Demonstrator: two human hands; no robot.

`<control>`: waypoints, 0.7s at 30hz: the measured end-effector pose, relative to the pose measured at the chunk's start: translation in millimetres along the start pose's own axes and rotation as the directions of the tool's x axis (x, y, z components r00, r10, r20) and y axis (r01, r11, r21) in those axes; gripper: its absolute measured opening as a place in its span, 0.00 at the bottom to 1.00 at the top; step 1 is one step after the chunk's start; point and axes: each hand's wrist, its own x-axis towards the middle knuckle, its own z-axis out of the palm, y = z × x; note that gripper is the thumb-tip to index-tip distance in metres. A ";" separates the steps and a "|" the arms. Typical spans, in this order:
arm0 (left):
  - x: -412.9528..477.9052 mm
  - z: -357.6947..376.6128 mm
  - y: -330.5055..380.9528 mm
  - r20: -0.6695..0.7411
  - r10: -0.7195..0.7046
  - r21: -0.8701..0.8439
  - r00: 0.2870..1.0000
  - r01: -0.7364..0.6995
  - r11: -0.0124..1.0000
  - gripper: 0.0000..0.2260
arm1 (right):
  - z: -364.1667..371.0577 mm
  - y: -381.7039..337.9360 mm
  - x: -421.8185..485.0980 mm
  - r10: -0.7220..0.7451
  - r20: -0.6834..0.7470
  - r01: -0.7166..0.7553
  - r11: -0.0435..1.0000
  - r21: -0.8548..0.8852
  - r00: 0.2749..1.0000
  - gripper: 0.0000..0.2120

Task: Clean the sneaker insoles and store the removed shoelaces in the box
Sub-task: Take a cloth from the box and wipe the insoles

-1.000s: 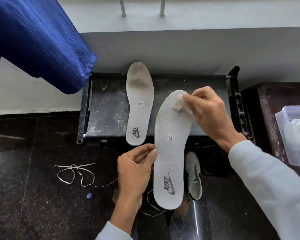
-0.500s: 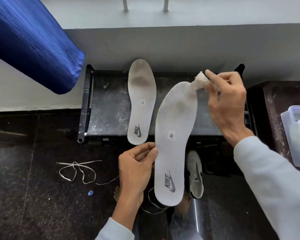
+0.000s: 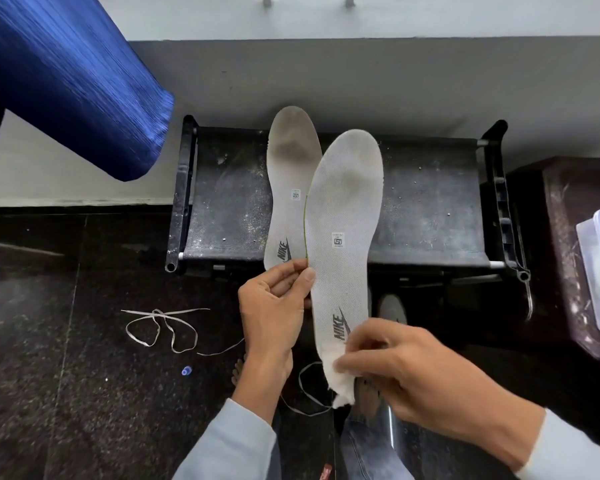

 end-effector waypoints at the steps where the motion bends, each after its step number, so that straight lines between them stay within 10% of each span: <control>1: 0.6 0.2 0.6 -0.001 0.003 -0.002 1.000 -0.003 1.000 0.08 | -8.1 0.0 2.4 -0.006 -0.054 0.009 0.999 0.049 0.999 0.19; 6: 2.7 2.6 2.2 0.002 0.012 -0.020 1.000 -0.012 1.000 0.09 | -44.0 18.7 42.5 0.116 -0.553 -0.174 0.983 -0.054 0.825 0.11; 15: 9.5 3.4 3.1 0.010 0.030 -0.040 0.999 -0.030 0.999 0.08 | 19.2 -13.9 -8.3 0.092 -0.075 -0.092 0.996 -0.004 0.993 0.15; 21: 9.5 -0.9 2.0 -0.012 0.033 -0.009 0.999 -0.033 0.999 0.07 | -23.8 -0.4 40.2 0.148 -0.566 -0.141 0.988 0.056 0.811 0.08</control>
